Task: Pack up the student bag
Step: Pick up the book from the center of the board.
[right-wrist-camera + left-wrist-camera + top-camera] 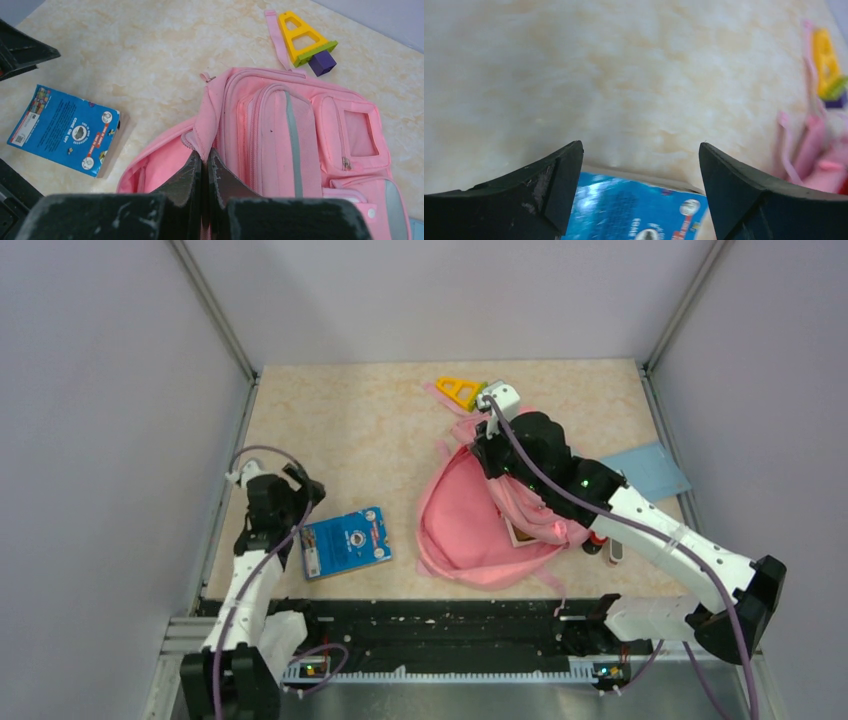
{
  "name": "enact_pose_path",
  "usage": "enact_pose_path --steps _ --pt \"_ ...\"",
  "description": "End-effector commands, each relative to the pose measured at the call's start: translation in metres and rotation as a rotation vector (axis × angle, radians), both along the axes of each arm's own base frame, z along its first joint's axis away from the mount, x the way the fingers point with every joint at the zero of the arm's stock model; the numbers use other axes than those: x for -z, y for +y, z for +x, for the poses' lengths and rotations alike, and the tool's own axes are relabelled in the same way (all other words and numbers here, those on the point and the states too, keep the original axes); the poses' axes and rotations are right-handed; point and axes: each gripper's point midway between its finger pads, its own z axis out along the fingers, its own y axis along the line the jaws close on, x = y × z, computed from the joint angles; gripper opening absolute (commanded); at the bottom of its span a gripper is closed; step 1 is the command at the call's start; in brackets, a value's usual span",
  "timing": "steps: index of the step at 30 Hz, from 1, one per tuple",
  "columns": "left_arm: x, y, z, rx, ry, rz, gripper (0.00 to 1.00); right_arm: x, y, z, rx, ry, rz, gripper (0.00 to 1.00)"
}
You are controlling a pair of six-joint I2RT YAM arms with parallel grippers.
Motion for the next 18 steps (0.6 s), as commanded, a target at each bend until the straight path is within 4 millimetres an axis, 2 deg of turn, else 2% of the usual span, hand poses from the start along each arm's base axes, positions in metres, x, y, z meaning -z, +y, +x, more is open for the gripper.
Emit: enact_pose_path --steps 1,5,8,11,14,18 --pt "0.038 0.064 -0.043 -0.349 0.064 0.019 0.92 -0.044 -0.003 0.000 0.007 -0.099 0.126 0.00" --pt "0.045 0.080 -0.056 -0.450 0.044 0.019 0.96 -0.044 -0.003 0.000 0.006 -0.101 0.122 0.00" --pt "0.056 0.078 -0.060 -0.434 0.085 0.015 0.97 -0.044 -0.004 -0.001 0.005 -0.102 0.124 0.00" --pt "0.065 0.063 -0.056 -0.351 0.112 -0.027 0.95 -0.045 -0.005 -0.001 0.007 -0.104 0.124 0.00" --pt "0.068 0.037 -0.050 -0.199 0.122 -0.085 0.92 -0.044 -0.005 -0.001 0.012 -0.103 0.122 0.00" --pt "0.076 0.011 -0.043 -0.078 0.145 -0.145 0.88 -0.042 -0.005 0.000 0.013 -0.101 0.117 0.00"
